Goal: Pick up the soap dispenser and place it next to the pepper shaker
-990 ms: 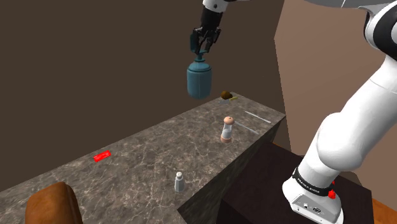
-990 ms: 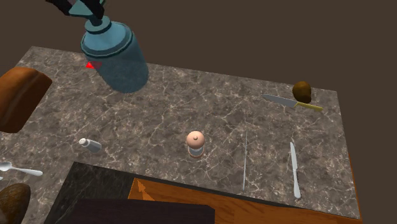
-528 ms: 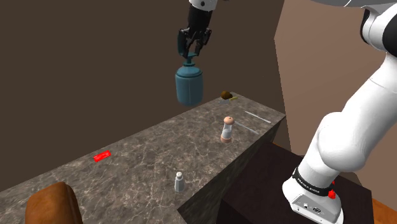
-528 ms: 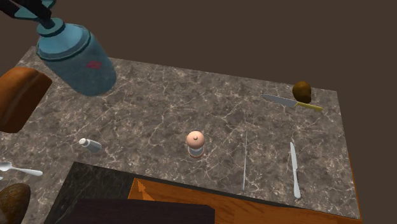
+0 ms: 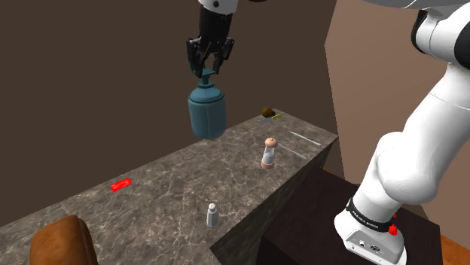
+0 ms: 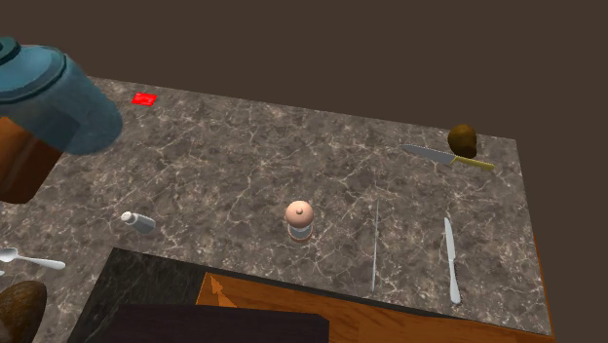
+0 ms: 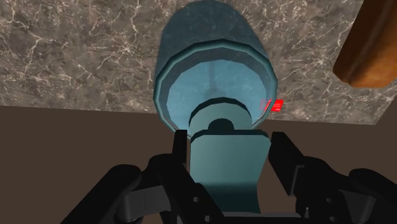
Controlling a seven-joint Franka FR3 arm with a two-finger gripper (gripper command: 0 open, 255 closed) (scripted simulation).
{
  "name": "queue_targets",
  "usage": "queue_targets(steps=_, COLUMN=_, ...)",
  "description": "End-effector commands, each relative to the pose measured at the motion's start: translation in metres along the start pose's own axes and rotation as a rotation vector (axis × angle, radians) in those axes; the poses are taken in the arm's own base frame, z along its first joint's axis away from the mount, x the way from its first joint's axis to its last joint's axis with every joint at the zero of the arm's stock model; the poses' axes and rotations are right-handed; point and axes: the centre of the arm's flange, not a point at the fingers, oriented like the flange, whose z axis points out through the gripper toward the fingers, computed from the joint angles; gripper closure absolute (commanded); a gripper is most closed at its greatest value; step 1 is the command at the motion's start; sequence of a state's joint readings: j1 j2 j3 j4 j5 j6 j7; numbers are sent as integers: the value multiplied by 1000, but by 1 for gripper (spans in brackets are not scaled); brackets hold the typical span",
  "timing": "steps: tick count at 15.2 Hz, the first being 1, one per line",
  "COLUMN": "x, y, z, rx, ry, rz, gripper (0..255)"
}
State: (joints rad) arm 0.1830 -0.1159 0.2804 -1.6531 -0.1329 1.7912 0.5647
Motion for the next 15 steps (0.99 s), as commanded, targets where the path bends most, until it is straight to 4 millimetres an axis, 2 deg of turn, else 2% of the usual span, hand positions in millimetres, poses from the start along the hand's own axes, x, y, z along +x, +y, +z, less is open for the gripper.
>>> queue_targets(steps=1, x=-6, y=-25, z=-4, rx=1, ry=1, rz=3, gripper=255)
queue_targets(steps=15, x=-53, y=-203, z=-21, rx=1, ry=1, rz=3, gripper=255)
